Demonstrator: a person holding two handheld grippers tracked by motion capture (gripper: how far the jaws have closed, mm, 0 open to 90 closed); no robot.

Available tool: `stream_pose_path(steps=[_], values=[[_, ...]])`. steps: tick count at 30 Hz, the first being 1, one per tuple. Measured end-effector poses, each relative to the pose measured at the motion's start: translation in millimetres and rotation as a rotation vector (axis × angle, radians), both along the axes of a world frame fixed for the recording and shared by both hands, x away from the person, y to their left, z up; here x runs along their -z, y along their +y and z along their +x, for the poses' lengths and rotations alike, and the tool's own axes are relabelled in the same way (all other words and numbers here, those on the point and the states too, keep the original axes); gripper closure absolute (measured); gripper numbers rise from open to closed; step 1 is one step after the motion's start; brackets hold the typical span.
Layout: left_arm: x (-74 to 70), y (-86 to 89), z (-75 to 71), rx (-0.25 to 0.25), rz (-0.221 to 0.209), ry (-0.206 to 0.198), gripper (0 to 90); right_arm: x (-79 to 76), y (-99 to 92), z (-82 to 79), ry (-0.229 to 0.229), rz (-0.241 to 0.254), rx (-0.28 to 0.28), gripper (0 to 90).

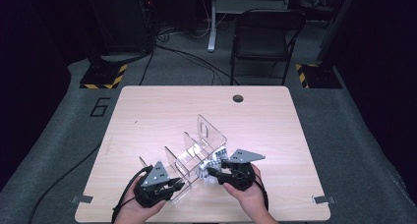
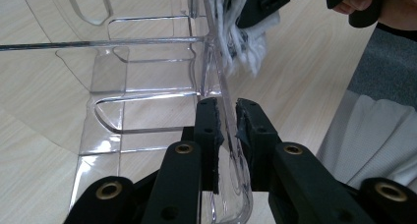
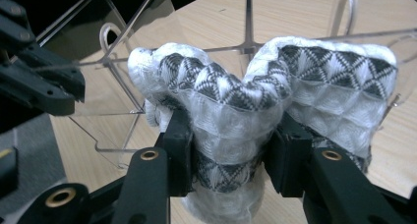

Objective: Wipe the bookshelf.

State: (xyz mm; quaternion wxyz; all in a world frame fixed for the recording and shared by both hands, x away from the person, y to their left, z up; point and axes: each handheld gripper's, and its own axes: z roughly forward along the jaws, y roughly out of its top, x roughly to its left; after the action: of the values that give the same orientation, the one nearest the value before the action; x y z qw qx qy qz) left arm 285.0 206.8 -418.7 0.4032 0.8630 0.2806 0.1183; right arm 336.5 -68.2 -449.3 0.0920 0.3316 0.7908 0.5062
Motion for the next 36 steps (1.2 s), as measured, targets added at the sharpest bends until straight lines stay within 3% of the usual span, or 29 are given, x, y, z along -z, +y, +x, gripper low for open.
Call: stream_pose_path(steps=[2,4,10,13,16,21,25,30,32,33,36], values=[[-0.6,0.0,-0.6,0.002,0.009,0.002,79.9,-0.8,-1.3,3.3,-0.012,-0.009,0.005,59.4],[-0.4,0.3,-0.4,0.004,0.007,0.000,80.0,-1.8,-8.8,10.6,0.007,0.010,0.032,59.6],[0.0,0.3,0.8,0.004,0.000,-0.001,79.8,-3.4,-33.8,31.9,0.040,0.035,0.149,59.5],[0.0,0.6,1.3,0.008,-0.004,0.007,79.6,-2.8,-31.0,29.3,0.047,0.035,0.133,59.1],[-0.5,-0.2,0.6,0.010,0.007,0.000,79.4,-2.3,-20.2,21.0,0.046,0.023,0.079,58.9],[-1.6,-0.4,0.4,0.006,-0.001,-0.009,79.0,0.2,-6.7,7.2,0.043,0.044,0.011,58.7],[-2.4,-0.4,0.0,0.006,-0.005,-0.006,78.7,2.0,-11.0,10.9,0.038,0.035,0.036,58.3],[-1.9,1.1,-0.1,-0.003,-0.007,-0.017,77.5,0.0,-28.6,28.4,0.034,0.042,0.128,57.5],[-2.0,2.1,0.3,0.004,-0.017,-0.007,73.1,0.7,-33.9,35.0,0.031,0.040,0.151,57.4],[-2.1,2.1,0.0,0.002,-0.021,-0.005,71.8,1.0,-35.3,36.0,0.049,0.048,0.165,57.4],[-2.2,2.2,-0.2,0.001,-0.025,-0.003,72.5,0.9,-31.8,32.3,0.052,0.050,0.152,57.1]])
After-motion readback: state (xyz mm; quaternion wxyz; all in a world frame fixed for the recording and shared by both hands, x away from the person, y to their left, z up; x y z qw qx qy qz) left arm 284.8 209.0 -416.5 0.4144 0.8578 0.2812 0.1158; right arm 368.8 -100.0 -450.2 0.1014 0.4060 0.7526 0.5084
